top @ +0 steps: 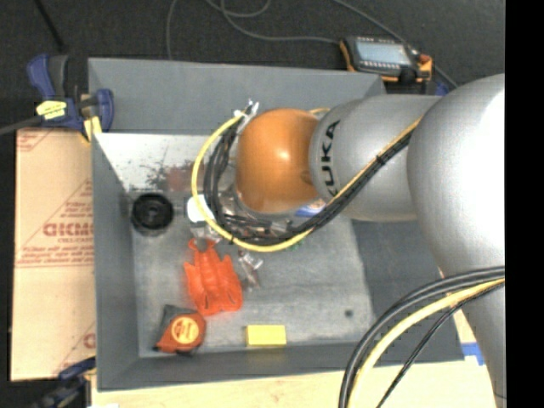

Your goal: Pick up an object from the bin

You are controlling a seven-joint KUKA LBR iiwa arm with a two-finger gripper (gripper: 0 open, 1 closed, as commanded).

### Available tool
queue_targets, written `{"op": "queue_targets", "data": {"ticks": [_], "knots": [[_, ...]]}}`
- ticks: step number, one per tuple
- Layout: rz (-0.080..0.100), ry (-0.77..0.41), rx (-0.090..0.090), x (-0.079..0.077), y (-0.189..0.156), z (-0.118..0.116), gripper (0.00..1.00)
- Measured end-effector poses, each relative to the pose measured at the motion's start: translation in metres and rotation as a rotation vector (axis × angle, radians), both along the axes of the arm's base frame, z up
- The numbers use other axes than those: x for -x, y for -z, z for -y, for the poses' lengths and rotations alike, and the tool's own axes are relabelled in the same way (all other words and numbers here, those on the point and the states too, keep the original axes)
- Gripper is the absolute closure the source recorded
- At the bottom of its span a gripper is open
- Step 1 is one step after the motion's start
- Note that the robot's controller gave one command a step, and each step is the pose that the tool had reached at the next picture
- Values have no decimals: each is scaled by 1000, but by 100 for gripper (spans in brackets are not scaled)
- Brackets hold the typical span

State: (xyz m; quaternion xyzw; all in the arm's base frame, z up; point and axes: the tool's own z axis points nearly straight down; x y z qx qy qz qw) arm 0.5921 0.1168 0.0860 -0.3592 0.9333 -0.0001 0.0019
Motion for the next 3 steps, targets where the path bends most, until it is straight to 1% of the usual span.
{"op": "queue_targets", "data": {"ticks": [1, 2, 3], "knots": [[0, -201, 1, 16, 9, -5, 0], [5, -300, -3, -51, 11, 1, 100], [4, -299, -3, -51, 11, 1, 100]]}}
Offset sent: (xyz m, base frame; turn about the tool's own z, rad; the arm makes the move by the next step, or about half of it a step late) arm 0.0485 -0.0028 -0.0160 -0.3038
